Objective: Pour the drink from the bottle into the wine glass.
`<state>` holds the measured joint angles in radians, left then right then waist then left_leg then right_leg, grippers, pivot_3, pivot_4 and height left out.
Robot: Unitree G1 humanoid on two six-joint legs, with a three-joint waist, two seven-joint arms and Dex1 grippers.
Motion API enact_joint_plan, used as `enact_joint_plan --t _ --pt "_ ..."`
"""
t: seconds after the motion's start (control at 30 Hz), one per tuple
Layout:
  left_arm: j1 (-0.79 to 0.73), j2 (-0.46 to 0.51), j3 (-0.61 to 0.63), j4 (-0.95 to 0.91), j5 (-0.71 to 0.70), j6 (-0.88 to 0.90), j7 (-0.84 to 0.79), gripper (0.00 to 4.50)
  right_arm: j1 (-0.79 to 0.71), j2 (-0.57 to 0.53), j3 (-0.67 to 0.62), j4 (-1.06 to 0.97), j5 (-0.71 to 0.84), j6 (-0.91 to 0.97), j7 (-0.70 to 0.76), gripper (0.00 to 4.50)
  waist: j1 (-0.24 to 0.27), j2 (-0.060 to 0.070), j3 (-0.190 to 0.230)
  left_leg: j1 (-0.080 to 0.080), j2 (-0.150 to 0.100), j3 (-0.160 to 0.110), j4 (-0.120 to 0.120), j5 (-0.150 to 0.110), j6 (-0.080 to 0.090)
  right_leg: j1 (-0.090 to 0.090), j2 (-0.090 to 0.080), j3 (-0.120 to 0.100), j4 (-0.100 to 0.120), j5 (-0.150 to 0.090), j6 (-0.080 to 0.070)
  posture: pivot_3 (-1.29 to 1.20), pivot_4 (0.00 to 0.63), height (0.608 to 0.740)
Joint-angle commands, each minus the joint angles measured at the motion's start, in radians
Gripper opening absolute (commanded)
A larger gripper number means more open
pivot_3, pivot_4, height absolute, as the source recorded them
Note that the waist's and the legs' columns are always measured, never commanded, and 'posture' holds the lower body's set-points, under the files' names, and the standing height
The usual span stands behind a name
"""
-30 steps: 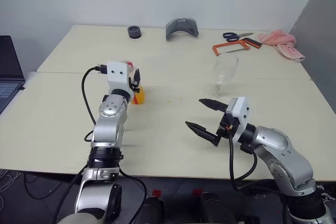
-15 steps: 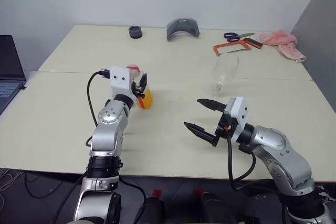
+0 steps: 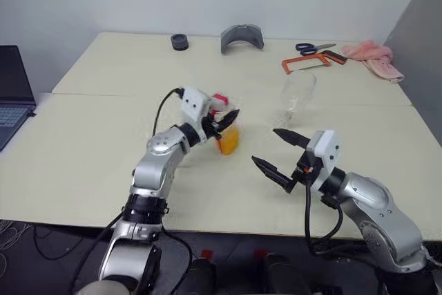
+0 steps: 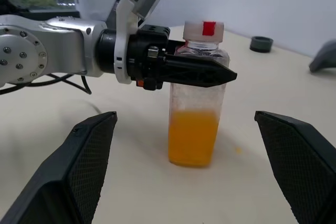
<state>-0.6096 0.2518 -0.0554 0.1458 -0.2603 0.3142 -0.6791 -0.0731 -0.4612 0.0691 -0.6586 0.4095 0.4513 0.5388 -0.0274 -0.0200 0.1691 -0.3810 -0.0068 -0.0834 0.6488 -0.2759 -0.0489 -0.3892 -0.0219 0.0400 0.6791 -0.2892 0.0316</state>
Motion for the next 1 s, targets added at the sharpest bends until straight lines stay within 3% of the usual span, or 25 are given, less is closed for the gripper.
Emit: enact_joint_plan --t 0.03,0.37,0.67,1.0 --pt "-0.059 -0.008 -0.067 0.029 -0.059 -0.043 -0.209 2.17 0.026 -0.028 -0.087 -0.175 0.082 0.092 -0.054 4.5 0.0 0.0 0.0 0.0 0.0 0.0 0.0 0.0 0.0 0.0 0.0 0.0 0.0 0.0 0.0 0.0 0.15 0.74" --pt "-0.172 -0.025 -0.181 0.2 -0.048 -0.153 -0.563 2.16 -0.132 -0.069 -0.2 -0.289 0.369 0.354 -0.232 4.5 -0.005 0.0 0.0 0.001 0.0 0.001 0.0 0.0 0.001 0.0 0.003 0.0 0.0 0.0 0.0 0.0 0.15 0.74" --pt "-0.191 -0.054 -0.189 0.246 -0.007 -0.248 -0.593 2.16 -0.223 -0.05 -0.064 -0.204 0.276 0.396 -0.319 4.5 -0.004 0.0 0.0 -0.001 -0.001 0.001 0.0 -0.001 0.001 0.0 0.002 0.0 0.0 0.0 0.0 0.0 0.15 0.74" --pt "-0.177 -0.061 -0.174 0.24 0.013 -0.296 -0.562 2.16 -0.223 -0.019 -0.043 -0.144 0.221 0.374 -0.311 4.5 -0.005 0.0 0.0 -0.001 0.0 0.0 0.0 -0.001 0.001 0.0 0.002 0.0 0.0 0.0 0.0 0.0 0.15 0.74"
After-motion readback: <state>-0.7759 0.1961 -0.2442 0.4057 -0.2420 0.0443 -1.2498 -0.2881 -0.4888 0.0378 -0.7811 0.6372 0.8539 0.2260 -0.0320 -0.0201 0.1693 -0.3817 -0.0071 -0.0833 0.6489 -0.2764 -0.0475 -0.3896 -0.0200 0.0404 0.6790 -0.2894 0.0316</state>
